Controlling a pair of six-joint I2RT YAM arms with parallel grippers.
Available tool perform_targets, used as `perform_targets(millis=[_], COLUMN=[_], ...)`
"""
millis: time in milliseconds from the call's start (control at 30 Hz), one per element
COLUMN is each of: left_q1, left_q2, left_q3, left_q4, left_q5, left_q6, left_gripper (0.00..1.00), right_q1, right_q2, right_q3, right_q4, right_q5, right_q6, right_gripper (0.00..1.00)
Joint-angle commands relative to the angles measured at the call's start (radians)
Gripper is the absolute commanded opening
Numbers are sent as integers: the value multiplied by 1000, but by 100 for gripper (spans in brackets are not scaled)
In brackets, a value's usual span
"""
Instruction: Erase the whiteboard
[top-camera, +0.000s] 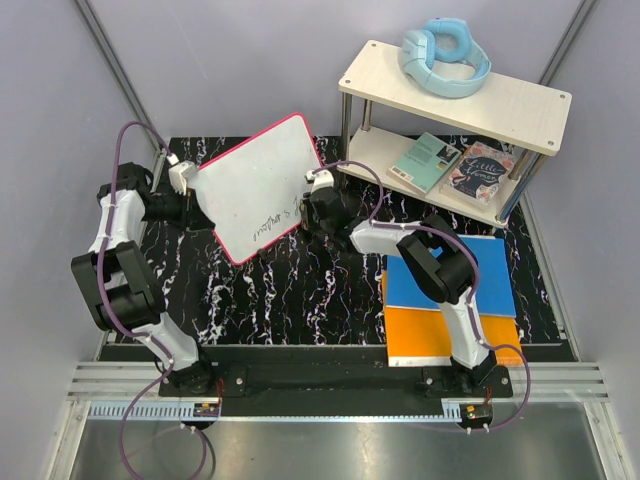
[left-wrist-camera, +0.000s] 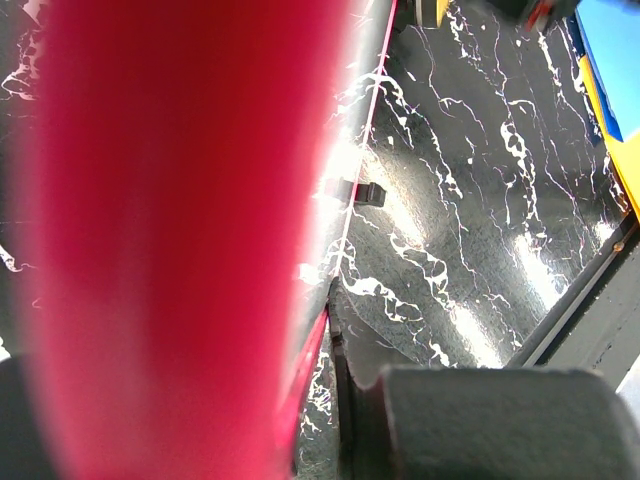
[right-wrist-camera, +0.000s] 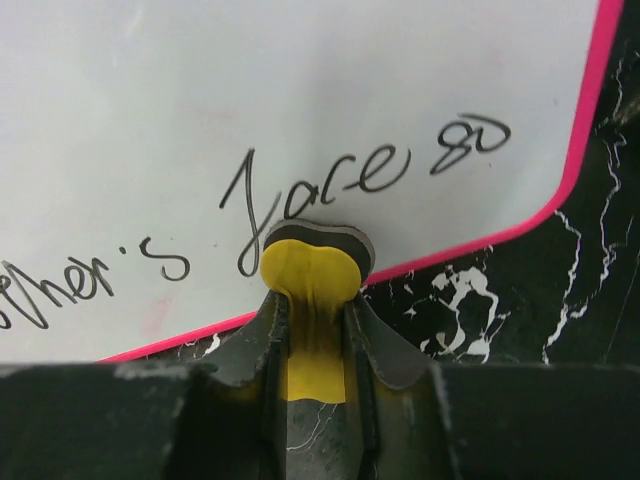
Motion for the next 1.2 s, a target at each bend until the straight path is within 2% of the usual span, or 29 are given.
perform_targets(millis=[0,167,433,700,1000,1167], left_q1=[-22,-24,-22,-22,-22,-22], left_q2=[6,0,-5,-17,-16,-24], left_q3=[-5,-19,-34,-37,-37,-34], left_q4=[45,44,44,39,35,27], left_q5=[-269,-277,-285,-292,-297,-303], left_q6=[181,189,200,206,215,223], left_gripper=[0,0,0,0,0,0], right_q1=[0,-26,-70,-110,-127,-138], right_q2=[-72,-87,-150,-63,17,60], right_q3=[-61,-58,-51,10,31,30], right_q4=[141,155,155,127,73,128], right_q5=[141,220,221,195,168,116], right_q6=[98,128,378,516,828,872], right_gripper=[0,0,0,0,0,0])
